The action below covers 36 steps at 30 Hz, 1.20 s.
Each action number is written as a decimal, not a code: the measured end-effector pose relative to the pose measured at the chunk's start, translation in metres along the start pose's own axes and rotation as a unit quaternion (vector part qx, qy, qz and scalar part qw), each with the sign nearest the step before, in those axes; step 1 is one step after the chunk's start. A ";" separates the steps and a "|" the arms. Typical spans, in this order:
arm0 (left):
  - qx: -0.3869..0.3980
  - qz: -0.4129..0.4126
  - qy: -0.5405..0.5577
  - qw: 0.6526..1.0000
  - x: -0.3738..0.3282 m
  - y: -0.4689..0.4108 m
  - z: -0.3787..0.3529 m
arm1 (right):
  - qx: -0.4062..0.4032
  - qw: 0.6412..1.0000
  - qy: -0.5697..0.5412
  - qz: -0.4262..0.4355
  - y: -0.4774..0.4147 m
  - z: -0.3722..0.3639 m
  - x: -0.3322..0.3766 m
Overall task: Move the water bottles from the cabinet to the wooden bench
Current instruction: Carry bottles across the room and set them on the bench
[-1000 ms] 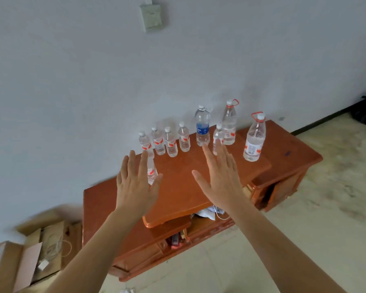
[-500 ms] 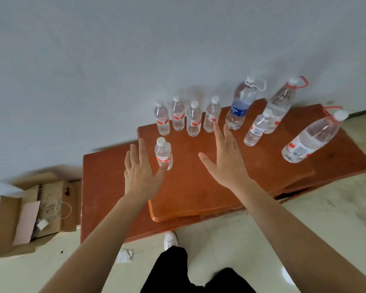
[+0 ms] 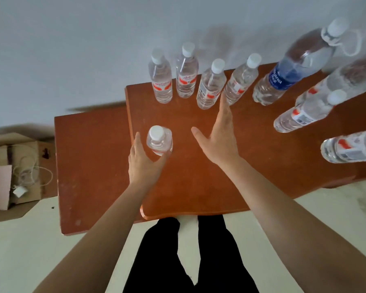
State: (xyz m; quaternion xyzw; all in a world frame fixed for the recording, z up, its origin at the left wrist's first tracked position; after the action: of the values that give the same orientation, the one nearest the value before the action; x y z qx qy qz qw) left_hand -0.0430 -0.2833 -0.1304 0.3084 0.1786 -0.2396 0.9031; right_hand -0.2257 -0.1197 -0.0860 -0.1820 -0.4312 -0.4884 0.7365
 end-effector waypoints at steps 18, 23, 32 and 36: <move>-0.077 0.131 0.110 0.982 -0.002 -0.009 -0.048 | -0.065 0.983 -0.174 0.008 -0.078 0.008 -0.076; -0.085 0.066 0.057 0.993 -0.049 0.018 -0.021 | -0.081 0.981 -0.177 0.009 -0.011 0.053 -0.073; -0.184 -0.183 -0.048 0.965 -0.202 0.061 0.108 | -0.144 0.957 -0.204 0.148 0.004 0.186 0.049; -0.230 -0.294 -0.055 0.926 -0.247 0.102 0.165 | -0.226 0.946 -0.106 0.206 0.034 0.244 0.112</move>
State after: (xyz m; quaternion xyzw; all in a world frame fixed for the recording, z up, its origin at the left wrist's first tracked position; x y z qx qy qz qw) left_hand -0.1617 -0.2388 0.1566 0.0126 0.2618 -0.4628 0.8468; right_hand -0.2902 0.0006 0.1475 -0.4789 -0.3380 -0.3883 0.7111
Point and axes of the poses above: each hand's wrist, its own y-axis away from the middle knuckle, its own z-axis out of the back of the hand, x = y × z, the point moved 9 cm from there along -y, towards the middle knuckle, and after that the axes turned 13 degrees about -y, right-handed, at the moved point
